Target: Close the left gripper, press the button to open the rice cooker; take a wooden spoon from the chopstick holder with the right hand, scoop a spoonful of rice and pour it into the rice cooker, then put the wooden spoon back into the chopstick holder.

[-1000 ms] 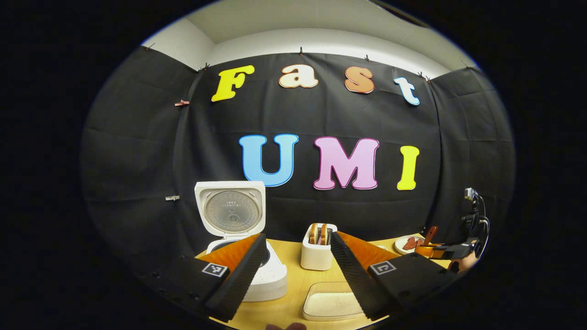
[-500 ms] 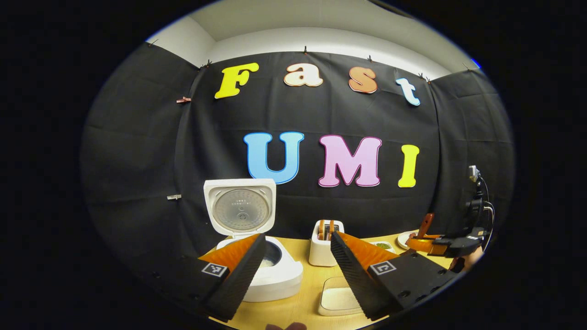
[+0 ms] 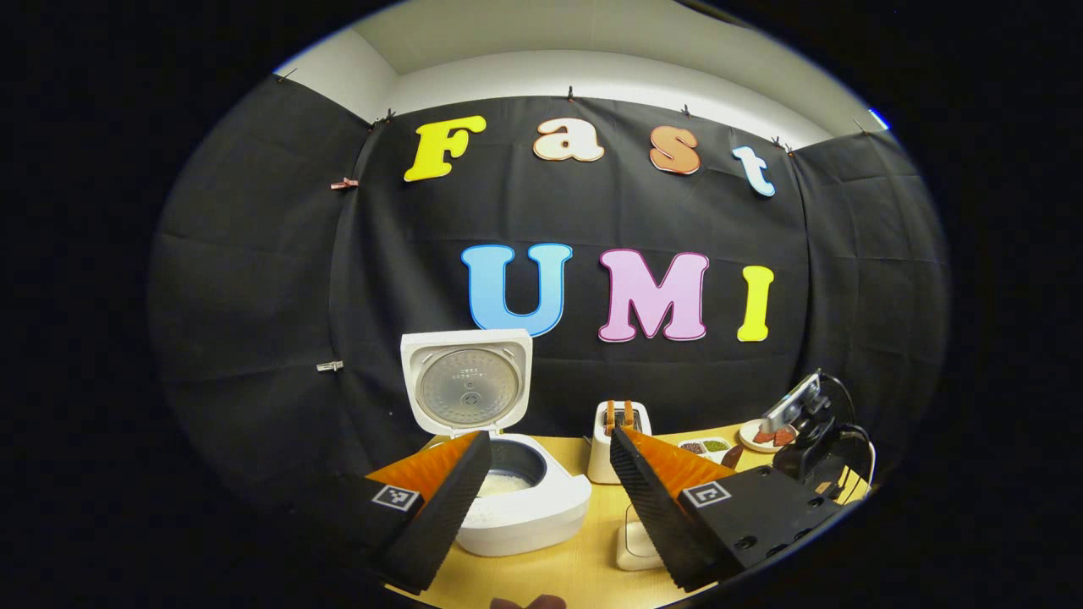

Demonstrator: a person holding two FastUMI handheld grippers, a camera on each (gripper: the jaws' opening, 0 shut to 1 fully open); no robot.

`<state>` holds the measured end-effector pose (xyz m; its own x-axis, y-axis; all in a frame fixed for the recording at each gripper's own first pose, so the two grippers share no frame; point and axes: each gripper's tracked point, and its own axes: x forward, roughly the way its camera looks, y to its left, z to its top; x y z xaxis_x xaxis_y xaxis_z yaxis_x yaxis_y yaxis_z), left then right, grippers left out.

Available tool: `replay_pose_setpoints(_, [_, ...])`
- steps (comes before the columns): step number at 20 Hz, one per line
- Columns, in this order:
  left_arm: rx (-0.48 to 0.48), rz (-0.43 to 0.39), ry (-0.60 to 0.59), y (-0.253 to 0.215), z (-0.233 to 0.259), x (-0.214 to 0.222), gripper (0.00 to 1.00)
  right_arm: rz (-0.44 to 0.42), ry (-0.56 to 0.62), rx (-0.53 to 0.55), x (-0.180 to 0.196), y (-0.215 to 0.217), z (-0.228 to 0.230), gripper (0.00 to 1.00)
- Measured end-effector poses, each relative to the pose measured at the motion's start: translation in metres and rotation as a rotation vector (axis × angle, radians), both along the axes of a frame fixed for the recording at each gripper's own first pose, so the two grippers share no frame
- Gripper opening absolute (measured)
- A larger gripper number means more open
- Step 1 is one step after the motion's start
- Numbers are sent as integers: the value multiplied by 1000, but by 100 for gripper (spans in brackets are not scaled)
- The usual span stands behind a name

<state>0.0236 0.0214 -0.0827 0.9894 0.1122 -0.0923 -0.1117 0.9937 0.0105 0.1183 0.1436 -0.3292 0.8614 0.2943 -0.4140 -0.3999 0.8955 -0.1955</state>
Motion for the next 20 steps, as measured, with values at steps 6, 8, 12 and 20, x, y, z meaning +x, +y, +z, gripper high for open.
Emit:
replay_pose_setpoints(6, [4, -10, -7, 24, 3, -14, 97, -151, 29, -18, -14, 11, -31, 11])
replay_pose_setpoints(8, [14, -8, -9, 32, 3, -20, 97, -215, 106, 96, -23, 21, -40, 11])
replay_pose_setpoints(12, [3, 1, -9, 49, 1, -30, 97, -263, 223, 320, -26, 49, -42, 11])
replay_pose_setpoints(20, [-3, 25, -11, 73, -1, -38, 97, -532, 453, 841, -15, 20, -59, 11])
